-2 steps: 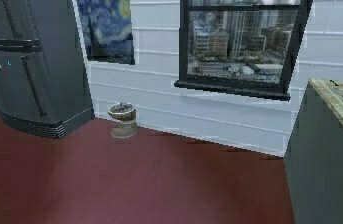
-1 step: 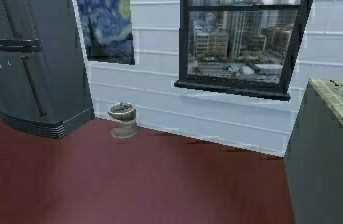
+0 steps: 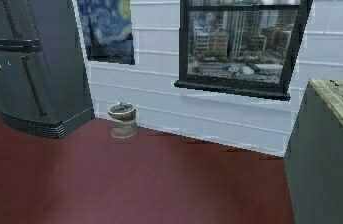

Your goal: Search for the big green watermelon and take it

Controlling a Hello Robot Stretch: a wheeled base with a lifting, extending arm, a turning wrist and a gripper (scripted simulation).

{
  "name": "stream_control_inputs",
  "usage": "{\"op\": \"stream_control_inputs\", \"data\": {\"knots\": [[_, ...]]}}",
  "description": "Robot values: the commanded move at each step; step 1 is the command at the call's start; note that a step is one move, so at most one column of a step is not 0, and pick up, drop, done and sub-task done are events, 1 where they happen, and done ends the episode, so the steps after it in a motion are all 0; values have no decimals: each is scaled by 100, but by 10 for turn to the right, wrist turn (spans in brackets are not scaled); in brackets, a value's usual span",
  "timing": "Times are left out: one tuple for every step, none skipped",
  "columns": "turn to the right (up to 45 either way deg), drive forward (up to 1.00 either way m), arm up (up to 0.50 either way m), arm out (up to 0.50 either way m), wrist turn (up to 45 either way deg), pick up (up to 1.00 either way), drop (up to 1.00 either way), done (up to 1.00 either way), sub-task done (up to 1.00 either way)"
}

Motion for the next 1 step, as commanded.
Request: {"op": "stream_control_inputs", "data": {"knots": [[0,0,0,0,450,0,0,0,0]]}}
